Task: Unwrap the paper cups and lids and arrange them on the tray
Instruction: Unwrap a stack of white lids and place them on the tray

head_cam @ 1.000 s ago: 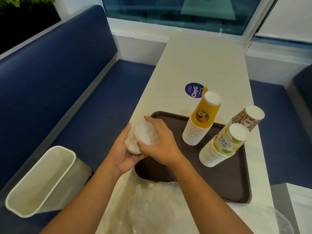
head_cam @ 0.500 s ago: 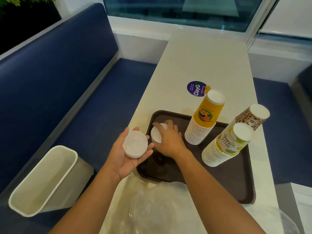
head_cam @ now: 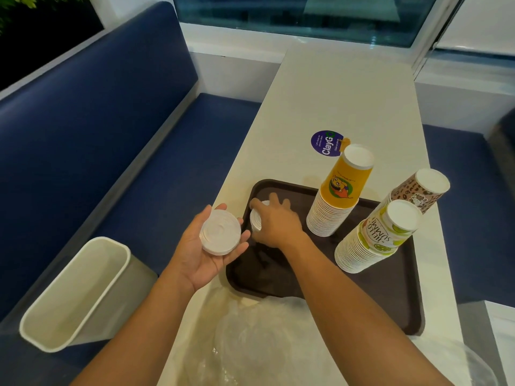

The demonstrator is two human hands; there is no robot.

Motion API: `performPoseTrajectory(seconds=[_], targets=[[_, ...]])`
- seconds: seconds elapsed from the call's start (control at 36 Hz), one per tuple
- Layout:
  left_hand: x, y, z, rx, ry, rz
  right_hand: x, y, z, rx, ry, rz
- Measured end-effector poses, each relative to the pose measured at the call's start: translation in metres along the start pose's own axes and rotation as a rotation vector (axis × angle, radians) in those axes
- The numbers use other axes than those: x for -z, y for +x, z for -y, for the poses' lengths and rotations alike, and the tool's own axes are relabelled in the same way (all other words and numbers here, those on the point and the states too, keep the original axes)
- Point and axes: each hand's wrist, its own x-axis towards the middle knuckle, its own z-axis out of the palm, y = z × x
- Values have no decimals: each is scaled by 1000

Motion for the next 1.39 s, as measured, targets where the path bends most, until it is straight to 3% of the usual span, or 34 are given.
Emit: performPoseTrajectory(seconds=[0.33, 0.44, 0.5, 0.61, 0.69, 0.92, 1.0, 1.06, 1.14, 1.25, 1.39], targets=[[-5, 1, -5, 13, 6, -7, 15, -19, -2, -31, 159, -121], [-6, 1, -5, 21, -22, -23, 30, -40, 2, 12, 494, -302], [-9, 1, -4, 22, -1, -38, 37, -53, 9, 117, 626, -299], [-22, -2, 1, 22, 108, -64, 40, -72, 24, 318, 533, -117], [-31, -7, 7, 9, 166, -82, 32, -76, 32, 365, 419, -140], [-25, -7, 3, 81, 198, 5, 26, -73, 23, 287, 575, -212], [-23, 0, 1, 19, 210, -69, 32, -59, 11, 166, 514, -329], [-22, 9, 1, -59, 319, -212, 34, -46, 3, 94, 405, -366], [-26, 22, 3, -161, 512, -379, 27, -32, -7, 31, 312, -274], [-27, 45, 10, -202, 823, -371, 8, -22, -13, 19, 253, -149], [-32, 63, 19, -241, 1183, -295, -11, -17, -15, -1, 343, -130]])
